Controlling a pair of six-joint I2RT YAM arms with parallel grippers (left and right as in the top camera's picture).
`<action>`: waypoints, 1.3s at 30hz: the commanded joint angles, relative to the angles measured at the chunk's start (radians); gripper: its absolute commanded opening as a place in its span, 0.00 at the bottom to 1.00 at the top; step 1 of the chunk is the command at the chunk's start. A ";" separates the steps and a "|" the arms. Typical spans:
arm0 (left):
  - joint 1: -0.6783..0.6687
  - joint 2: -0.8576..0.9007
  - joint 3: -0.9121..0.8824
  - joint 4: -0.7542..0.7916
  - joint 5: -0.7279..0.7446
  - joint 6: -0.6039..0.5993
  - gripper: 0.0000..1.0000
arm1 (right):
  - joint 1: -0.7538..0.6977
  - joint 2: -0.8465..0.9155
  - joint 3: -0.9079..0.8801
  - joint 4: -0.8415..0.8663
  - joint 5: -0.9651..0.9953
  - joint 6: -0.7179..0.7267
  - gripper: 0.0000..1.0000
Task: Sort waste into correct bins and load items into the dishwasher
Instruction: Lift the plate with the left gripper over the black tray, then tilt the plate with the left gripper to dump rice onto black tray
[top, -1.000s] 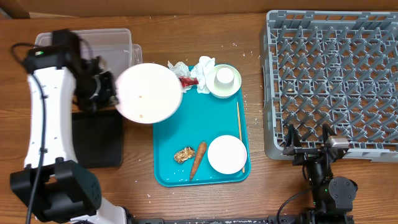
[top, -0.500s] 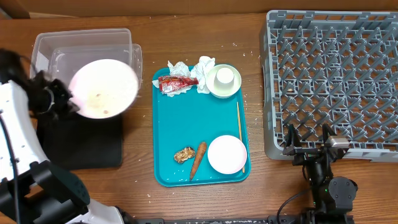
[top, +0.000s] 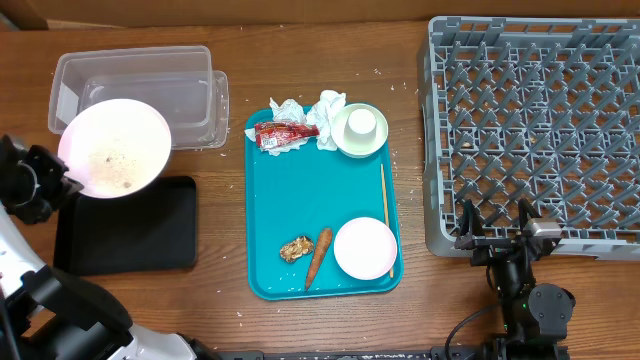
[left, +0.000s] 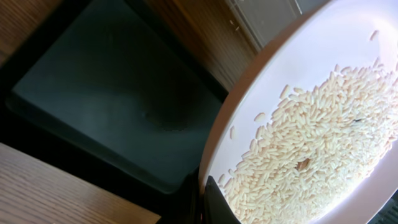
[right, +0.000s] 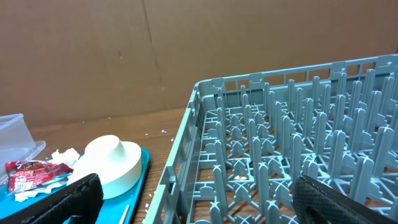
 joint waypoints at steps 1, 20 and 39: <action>0.047 -0.028 0.028 0.007 0.111 0.205 0.04 | -0.004 -0.010 -0.010 0.005 0.010 0.004 1.00; 0.217 -0.023 0.027 0.058 -0.008 0.412 0.04 | -0.004 -0.010 -0.010 0.005 0.010 0.004 1.00; 0.220 -0.019 -0.128 0.165 -0.135 0.597 0.04 | -0.004 -0.010 -0.010 0.005 0.010 0.004 1.00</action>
